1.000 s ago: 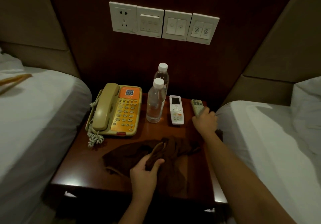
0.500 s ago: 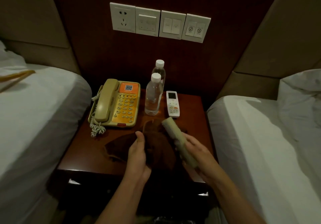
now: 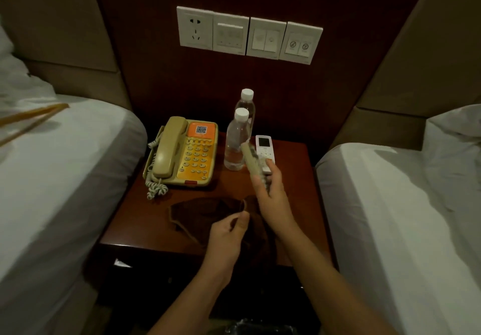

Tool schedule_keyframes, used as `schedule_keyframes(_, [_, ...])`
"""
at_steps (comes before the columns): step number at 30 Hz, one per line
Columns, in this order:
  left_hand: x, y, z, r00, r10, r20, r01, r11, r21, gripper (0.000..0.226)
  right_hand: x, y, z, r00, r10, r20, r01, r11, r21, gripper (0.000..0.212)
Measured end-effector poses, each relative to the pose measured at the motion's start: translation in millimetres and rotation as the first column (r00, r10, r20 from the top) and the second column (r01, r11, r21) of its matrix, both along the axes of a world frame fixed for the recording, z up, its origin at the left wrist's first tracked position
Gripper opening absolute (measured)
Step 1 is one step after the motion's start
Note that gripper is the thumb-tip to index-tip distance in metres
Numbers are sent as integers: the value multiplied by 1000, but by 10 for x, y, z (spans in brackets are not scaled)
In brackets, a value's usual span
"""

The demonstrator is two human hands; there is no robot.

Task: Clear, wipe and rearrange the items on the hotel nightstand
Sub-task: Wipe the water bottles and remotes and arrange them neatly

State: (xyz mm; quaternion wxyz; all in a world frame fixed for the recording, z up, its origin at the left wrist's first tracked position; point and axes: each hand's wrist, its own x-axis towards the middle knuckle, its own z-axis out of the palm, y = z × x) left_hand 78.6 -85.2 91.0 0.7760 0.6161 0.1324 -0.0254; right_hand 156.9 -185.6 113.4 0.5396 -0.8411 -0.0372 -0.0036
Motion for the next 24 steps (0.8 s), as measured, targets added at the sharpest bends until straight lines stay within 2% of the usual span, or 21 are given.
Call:
schedule_keyframes(1, [21,48,-10,1000,19,-1,-19,1000,-13,36,68,-20,-16,998,21,-51,-21,1000,-3,61])
schedule_keyframes(3, [72,99,-9,995,90,-37,-94,986,-136,35,48,-99,-68,991,64,-113,-67,998,-21,61])
schedule_keyframes(5, [147,102,23,976,189,-110,-213,936,-282,36,-144,-149,-123,990,119,-78,-124,990,-66,53])
schedule_keyframes(7, [235,100,69,955,257,-145,-292,895,-338,41,-328,-165,-142,989,150,-1,-147,968,-202,50])
schedule_keyframes(9, [299,132,99,949,285,-132,-313,886,-341,44,-431,-195,-123,988,125,91,-76,905,-420,53])
schedule_keyframes(11, [308,159,95,951,289,-112,-309,892,-330,44,-465,-254,-87,984,91,152,5,844,-537,61])
schedule_keyframes(13, [286,153,84,962,258,-86,-272,919,-287,45,-421,-277,-49,996,36,85,8,884,-467,73])
schedule_keyframes(15, [252,117,82,973,226,-53,-232,943,-237,45,-323,-260,-57,998,18,-52,-31,964,-266,80])
schedule_keyframes(19, [273,153,66,960,275,-48,-279,939,-202,44,-226,-212,-70,971,102,-216,-86,993,84,60])
schedule_keyframes(22, [306,161,76,963,270,17,-267,960,-88,31,-318,-178,-101,979,133,-157,-118,988,98,67])
schedule_keyframes(24, [272,114,59,965,177,192,-213,959,188,18,-308,-155,-113,990,112,-85,-110,993,35,73])
